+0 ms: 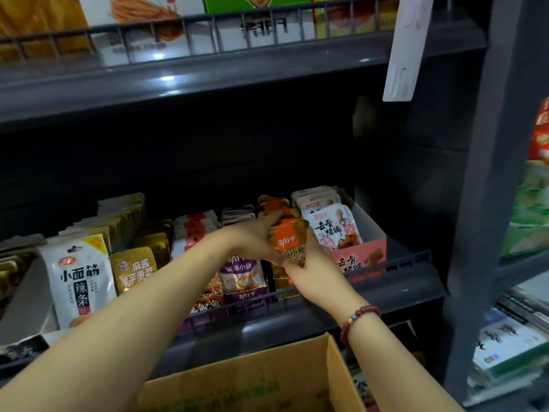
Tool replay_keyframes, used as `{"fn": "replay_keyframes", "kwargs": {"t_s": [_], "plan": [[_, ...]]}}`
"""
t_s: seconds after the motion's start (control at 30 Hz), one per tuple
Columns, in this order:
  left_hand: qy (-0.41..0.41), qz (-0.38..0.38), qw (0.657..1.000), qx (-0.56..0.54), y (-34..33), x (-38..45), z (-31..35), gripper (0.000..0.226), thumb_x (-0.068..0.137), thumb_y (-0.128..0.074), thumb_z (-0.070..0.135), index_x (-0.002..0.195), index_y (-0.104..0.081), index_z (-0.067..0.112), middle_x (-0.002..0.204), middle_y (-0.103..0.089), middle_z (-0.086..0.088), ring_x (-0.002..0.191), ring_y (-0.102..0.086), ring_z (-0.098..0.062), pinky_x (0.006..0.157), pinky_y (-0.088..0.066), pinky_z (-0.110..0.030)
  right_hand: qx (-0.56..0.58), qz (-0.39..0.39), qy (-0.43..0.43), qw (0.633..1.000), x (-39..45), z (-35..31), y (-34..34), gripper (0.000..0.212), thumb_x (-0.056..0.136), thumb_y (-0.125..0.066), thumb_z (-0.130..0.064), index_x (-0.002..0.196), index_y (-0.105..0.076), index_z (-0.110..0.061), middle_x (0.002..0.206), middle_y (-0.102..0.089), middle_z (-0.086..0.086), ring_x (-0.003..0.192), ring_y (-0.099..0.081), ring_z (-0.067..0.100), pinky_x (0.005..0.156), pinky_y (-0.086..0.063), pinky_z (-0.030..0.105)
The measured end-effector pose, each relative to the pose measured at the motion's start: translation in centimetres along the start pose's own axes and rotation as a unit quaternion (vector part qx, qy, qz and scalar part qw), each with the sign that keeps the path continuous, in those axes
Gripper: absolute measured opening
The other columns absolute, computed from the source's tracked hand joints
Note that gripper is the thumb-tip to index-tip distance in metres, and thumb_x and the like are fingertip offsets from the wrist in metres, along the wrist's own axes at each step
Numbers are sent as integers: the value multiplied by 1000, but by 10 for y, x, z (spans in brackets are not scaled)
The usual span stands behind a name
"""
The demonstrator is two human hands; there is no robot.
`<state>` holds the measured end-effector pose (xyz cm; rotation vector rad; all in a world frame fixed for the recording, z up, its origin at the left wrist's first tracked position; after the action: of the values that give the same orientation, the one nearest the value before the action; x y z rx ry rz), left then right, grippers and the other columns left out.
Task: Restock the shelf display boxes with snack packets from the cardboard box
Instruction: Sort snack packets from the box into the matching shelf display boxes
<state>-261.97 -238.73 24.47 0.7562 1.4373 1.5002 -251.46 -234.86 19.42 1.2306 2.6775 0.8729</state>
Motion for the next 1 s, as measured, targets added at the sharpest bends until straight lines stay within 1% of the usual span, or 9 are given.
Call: {"fn": "replay_keyframes", "kwargs": {"t_s": [0.07, 0.17, 0.3, 0.4, 0.57, 0.67, 0.73, 0.83, 1.0], "plan": [[-4, 6, 1000, 12, 1, 0, 0, 109, 79, -74, 47, 155, 3, 30, 161, -19, -1, 142, -30, -23, 112, -31, -34, 4, -1, -16, 1000, 2, -3, -1, 87, 73, -58, -44, 147, -15, -27, 132, -46, 11, 107, -55, 27, 85, -54, 42], [-8, 9, 1000, 20, 1, 2, 1, 108, 80, -74, 44, 154, 4, 30, 161, -19, -2, 143, -29, -24, 112, -30, -34, 0, 16, -27, 1000, 10, -4, -2, 89, 61, -57, -48, 142, -25, -25, 128, -49, 9, 110, -54, 29, 87, -53, 45], [-10, 10, 1000, 10, 0, 5, 1, 113, 77, -78, 40, 154, 5, 32, 161, -21, -2, 143, -29, -24, 112, -28, -34, 70, 23, -45, 996, 14, -12, 8, 62, 82, -63, -27, 136, -33, -23, 104, -58, 1, 83, -59, 15, 58, -45, 23], [-9, 6, 1000, -15, 2, 5, -2, 113, 77, -78, 40, 154, 5, 33, 160, -23, -1, 142, -31, -24, 111, -28, -33, 143, 14, -43, 989, 16, -15, 15, 58, 88, -58, -14, 139, -31, -23, 109, -55, -1, 78, -53, 8, 54, -39, 17], [-31, 24, 999, -2, 5, 3, 2, 108, 78, -78, 36, 154, -2, 36, 160, -21, 2, 143, -30, -22, 109, -30, -32, 145, -4, -21, 989, 15, -22, 9, 68, 90, -57, -15, 148, -23, -28, 114, -51, -4, 84, -53, 6, 59, -44, 17], [-22, 9, 1000, 8, 0, 4, 1, 112, 79, -76, 42, 154, 7, 32, 164, -3, -2, 148, -15, -23, 116, -23, -35, 132, -1, -19, 991, 17, -23, 12, 66, 92, -56, -20, 149, -22, -25, 131, -48, -2, 97, -49, 9, 61, -42, 14], [-14, -6, 1000, 21, -3, 6, 0, 115, 80, -75, 42, 153, 13, 29, 164, -2, -3, 148, -16, -24, 116, -25, -36, 128, -6, -25, 992, 18, -22, 13, 65, 93, -55, -22, 149, -21, -24, 137, -45, -1, 101, -46, 11, 62, -37, 13], [-6, -13, 1000, 25, -4, 7, 0, 115, 81, -74, 42, 153, 14, 26, 163, -6, -2, 147, -21, -25, 114, -27, -35, 137, -11, -36, 990, 21, -21, 12, 64, 93, -55, -25, 149, -23, -25, 141, -44, 1, 119, -47, 19, 86, -40, 25], [-2, -5, 1000, 24, -4, 8, -3, 118, 80, -75, 41, 152, 18, 27, 163, -7, -6, 147, -21, -25, 114, -28, -35, 183, -2, -40, 982, 25, -19, 11, 51, 91, -56, -25, 139, -37, -27, 120, -53, -2, 103, -50, 15, 88, -43, 31]]}}
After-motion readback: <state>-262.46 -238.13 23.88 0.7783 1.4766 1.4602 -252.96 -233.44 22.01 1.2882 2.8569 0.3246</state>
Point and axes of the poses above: each hand's wrist, its own x-axis towards the middle knuckle, its own y-axis out of the back of the hand, z = x × y, the point moved 9 cm from there along x, towards the middle knuckle
